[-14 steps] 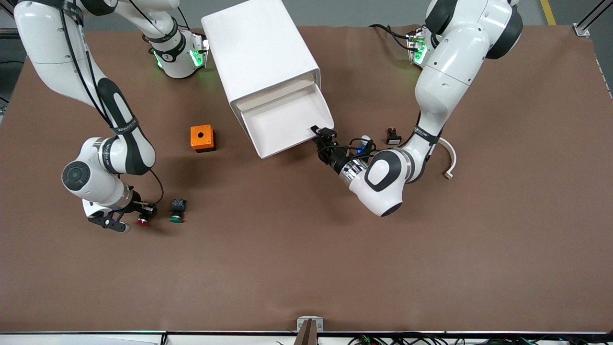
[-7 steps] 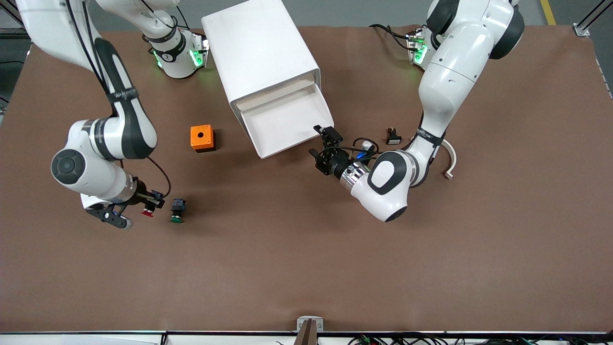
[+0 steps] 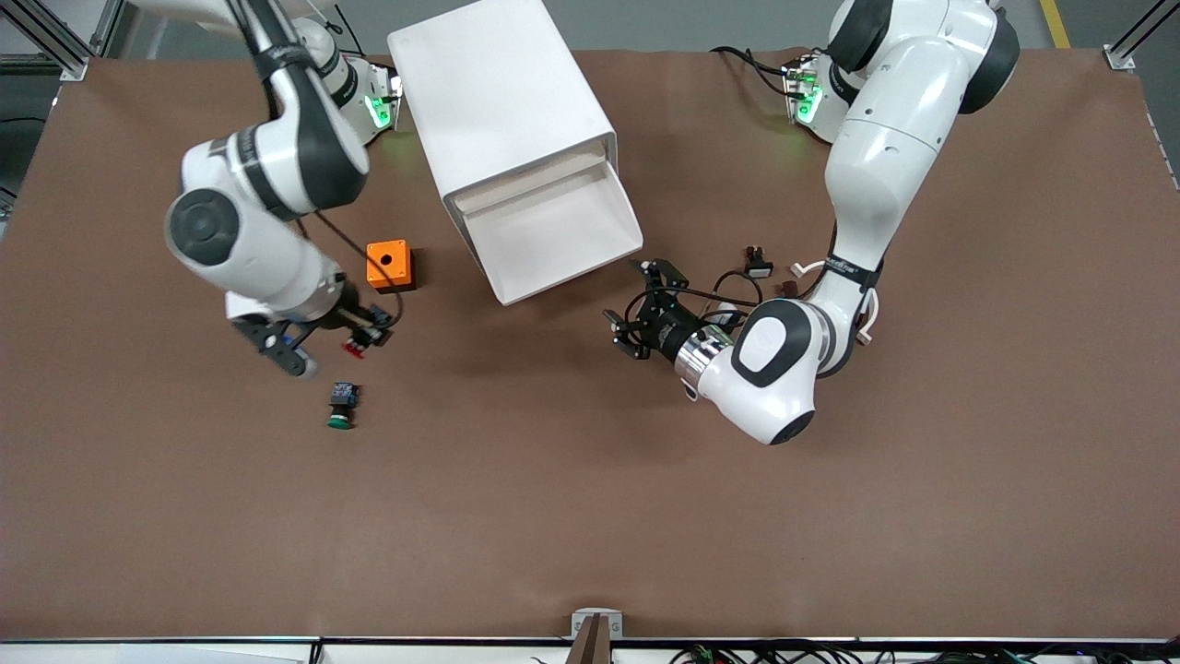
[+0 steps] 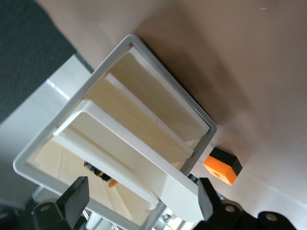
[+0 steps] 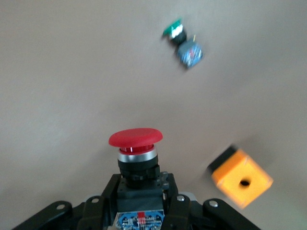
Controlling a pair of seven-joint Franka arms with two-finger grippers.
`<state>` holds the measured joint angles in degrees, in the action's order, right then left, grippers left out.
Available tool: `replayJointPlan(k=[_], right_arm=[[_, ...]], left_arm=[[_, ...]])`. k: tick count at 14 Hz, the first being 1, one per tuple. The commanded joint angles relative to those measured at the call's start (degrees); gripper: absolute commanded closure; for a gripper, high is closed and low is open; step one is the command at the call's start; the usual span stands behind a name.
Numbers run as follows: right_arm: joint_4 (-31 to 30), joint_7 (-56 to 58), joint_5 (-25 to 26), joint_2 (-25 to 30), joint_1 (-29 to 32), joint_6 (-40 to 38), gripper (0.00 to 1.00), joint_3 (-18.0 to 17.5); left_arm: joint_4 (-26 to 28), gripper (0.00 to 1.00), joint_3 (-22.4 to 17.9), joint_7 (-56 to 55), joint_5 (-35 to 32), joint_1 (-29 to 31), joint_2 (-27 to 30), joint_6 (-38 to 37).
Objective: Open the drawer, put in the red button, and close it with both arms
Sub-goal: 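Carry the red button with the right gripper over the open drawer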
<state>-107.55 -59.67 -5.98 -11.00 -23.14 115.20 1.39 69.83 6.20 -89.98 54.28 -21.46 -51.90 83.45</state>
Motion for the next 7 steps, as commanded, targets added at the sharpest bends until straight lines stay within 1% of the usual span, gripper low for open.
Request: replayJointPlan(k=[1,3,7], right_arm=[[-1.4,-12.3,-0.8,1.5,-7.3,0.4,1.00,0.8],[-1.3,-19.1,-0.8,1.4,-10.9,0.6,1.00,0.7],[-1.4,-33.2,-0.7,1.3,-18.1,1.8,1.00,0.8]], left_arm=[[-0.2,0.00,-0.7,9.0,-4.0,-0.3,2.8,0.0],[-0.2,0.00,-0.7,14.9,-8.1,-0.3,4.8,2.1],[-0.2,0.00,-0.5,21.5,-18.7,-1.2,7.9,7.9]])
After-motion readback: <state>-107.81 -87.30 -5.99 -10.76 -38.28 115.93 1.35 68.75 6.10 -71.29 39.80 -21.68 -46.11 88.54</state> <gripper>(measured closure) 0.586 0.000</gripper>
